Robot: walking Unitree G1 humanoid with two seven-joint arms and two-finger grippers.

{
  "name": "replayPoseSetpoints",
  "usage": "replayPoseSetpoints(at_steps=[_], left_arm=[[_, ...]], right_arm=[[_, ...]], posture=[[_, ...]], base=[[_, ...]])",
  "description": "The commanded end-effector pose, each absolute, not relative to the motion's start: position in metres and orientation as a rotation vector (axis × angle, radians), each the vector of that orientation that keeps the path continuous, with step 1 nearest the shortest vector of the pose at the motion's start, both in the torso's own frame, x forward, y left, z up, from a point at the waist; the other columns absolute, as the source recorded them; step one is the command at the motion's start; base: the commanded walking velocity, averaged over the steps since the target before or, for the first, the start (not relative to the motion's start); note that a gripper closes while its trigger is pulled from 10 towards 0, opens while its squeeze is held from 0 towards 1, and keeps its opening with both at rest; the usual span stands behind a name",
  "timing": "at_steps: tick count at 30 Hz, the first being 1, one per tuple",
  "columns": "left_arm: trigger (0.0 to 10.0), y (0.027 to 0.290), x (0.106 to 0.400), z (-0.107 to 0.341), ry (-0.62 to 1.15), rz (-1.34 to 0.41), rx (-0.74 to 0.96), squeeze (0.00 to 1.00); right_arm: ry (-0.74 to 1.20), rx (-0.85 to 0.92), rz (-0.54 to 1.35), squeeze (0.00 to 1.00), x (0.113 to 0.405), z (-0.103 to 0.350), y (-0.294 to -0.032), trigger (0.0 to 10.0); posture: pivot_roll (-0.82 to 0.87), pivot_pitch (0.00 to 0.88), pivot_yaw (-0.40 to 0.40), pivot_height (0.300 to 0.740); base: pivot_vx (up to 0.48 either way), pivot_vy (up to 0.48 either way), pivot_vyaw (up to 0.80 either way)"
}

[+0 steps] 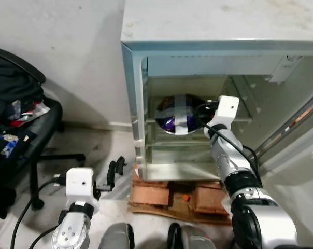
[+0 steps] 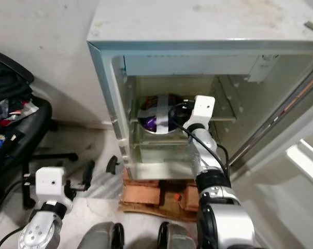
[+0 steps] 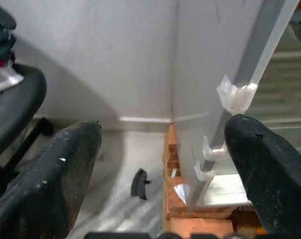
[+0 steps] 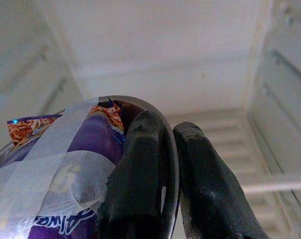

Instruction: Restocking fridge

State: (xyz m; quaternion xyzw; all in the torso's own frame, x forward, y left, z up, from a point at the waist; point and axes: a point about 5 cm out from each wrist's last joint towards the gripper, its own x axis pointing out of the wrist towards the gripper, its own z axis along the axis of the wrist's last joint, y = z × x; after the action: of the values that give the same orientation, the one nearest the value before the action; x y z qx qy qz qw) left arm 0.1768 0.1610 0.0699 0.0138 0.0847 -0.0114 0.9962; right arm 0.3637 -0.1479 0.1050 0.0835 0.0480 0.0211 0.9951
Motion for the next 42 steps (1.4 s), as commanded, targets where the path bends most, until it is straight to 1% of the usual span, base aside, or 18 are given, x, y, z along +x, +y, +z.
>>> replayPoseSetpoints(at_steps=[1, 3, 5, 7, 14, 19, 22, 24, 25, 26, 30, 31, 32, 33, 35, 37, 39, 42], left_arm=[[10.0, 0.161, 0.171, 0.074, 0.17, -0.008, 0.036, 0.0], [10.0, 0.161, 0.166, 0.076, 0.175, 0.006, 0.032, 0.0], [10.0, 0.16, 0.157, 0.078, 0.189, 0.019, 0.027, 0.0], [10.0, 0.159, 0.154, 0.079, 0.193, 0.021, 0.026, 0.0], [10.0, 0.161, 0.138, 0.087, 0.215, 0.074, 0.024, 0.0], [10.0, 0.159, 0.131, 0.088, 0.229, 0.092, 0.017, 0.0], [10.0, 0.156, 0.127, 0.089, 0.236, 0.102, 0.009, 0.0], [10.0, 0.153, 0.126, 0.09, 0.242, 0.105, 0.004, 0.0], [10.0, 0.153, 0.126, 0.09, 0.242, 0.105, 0.004, 0.0], [10.0, 0.151, 0.125, 0.09, 0.245, 0.111, -0.001, 0.0], [10.0, 0.151, 0.125, 0.091, 0.245, 0.131, -0.006, 0.0], [10.0, 0.151, 0.125, 0.091, 0.245, 0.131, -0.006, 0.0], [10.0, 0.15, 0.125, 0.09, 0.247, 0.133, -0.006, 0.0], [10.0, 0.149, 0.124, 0.09, 0.25, 0.135, -0.007, 0.0], [10.0, 0.147, 0.125, 0.089, 0.251, 0.136, -0.009, 0.0], [10.0, 0.147, 0.125, 0.089, 0.252, 0.136, -0.01, 0.0], [10.0, 0.145, 0.126, 0.09, 0.25, 0.138, -0.014, 0.0], [10.0, 0.144, 0.127, 0.089, 0.251, 0.141, -0.017, 0.0]], right_arm=[[0.072, 0.18, 0.015, 0.0, 0.368, 0.111, -0.153, 10.0], [0.079, 0.183, 0.01, 0.0, 0.37, 0.111, -0.152, 10.0], [0.091, 0.182, -0.005, 0.0, 0.376, 0.114, -0.148, 10.0], [0.093, 0.184, -0.009, 0.0, 0.378, 0.116, -0.146, 10.0], [0.1, 0.232, -0.066, 0.0, 0.39, 0.132, -0.136, 10.0], [0.113, 0.293, -0.134, 0.0, 0.394, 0.138, -0.133, 10.0], [0.111, 0.325, -0.163, 0.0, 0.397, 0.145, -0.125, 10.0], [0.118, 0.352, -0.165, 0.0, 0.398, 0.149, -0.114, 10.0], [0.118, 0.352, -0.165, 0.0, 0.398, 0.149, -0.114, 10.0], [0.115, 0.36, -0.16, 0.0, 0.399, 0.153, -0.105, 10.0], [0.102, 0.354, -0.147, 0.0, 0.399, 0.161, -0.085, 10.0], [0.102, 0.354, -0.147, 0.0, 0.399, 0.161, -0.085, 10.0], [0.102, 0.358, -0.134, 0.0, 0.398, 0.162, -0.079, 10.0], [0.108, 0.374, -0.104, 0.0, 0.397, 0.164, -0.065, 10.0], [0.117, 0.402, -0.071, 0.0, 0.394, 0.166, -0.052, 10.0], [0.12, 0.411, -0.061, 0.0, 0.394, 0.166, -0.048, 10.0], [0.122, 0.446, -0.02, 0.0, 0.392, 0.17, -0.034, 10.0], [0.122, 0.489, 0.007, 0.0, 0.39, 0.175, -0.023, 10.0]], posture=[[0.25, 0.256, -0.041, 0.74], [0.27, 0.271, -0.044, 0.74], [0.3, 0.307, -0.059, 0.74], [0.3, 0.307, -0.059, 0.74], [0.37, 0.361, -0.093, 0.74], [0.38, 0.374, -0.111, 0.74], [0.39, 0.381, -0.123, 0.74], [0.4, 0.387, -0.13, 0.74], [0.4, 0.387, -0.13, 0.74], [0.4, 0.393, -0.136, 0.74], [0.39, 0.396, -0.146, 0.74], [0.39, 0.396, -0.146, 0.74], [0.39, 0.397, -0.149, 0.74], [0.39, 0.397, -0.152, 0.74], [0.39, 0.397, -0.155, 0.74], [0.39, 0.397, -0.155, 0.74], [0.39, 0.398, -0.16, 0.74], [0.39, 0.398, -0.164, 0.74]], base=[[0.0, 0.0, 0.0], [0.0, 0.0, 0.0], [0.0, 0.0, 0.0], [0.0, 0.0, 0.0], [0.0, 0.0, 0.0], [0.0, 0.0, 0.0], [0.0, 0.0, 0.0], [0.0, 0.0, 0.0], [0.0, 0.0, 0.0], [0.0, 0.0, 0.0], [0.0, 0.0, 0.0], [0.0, 0.0, 0.0], [0.0, 0.0, 0.0], [0.0, 0.0, 0.0], [0.0, 0.0, 0.0], [0.0, 0.0, 0.0], [0.0, 0.0, 0.0], [0.0, 0.0, 0.0]])
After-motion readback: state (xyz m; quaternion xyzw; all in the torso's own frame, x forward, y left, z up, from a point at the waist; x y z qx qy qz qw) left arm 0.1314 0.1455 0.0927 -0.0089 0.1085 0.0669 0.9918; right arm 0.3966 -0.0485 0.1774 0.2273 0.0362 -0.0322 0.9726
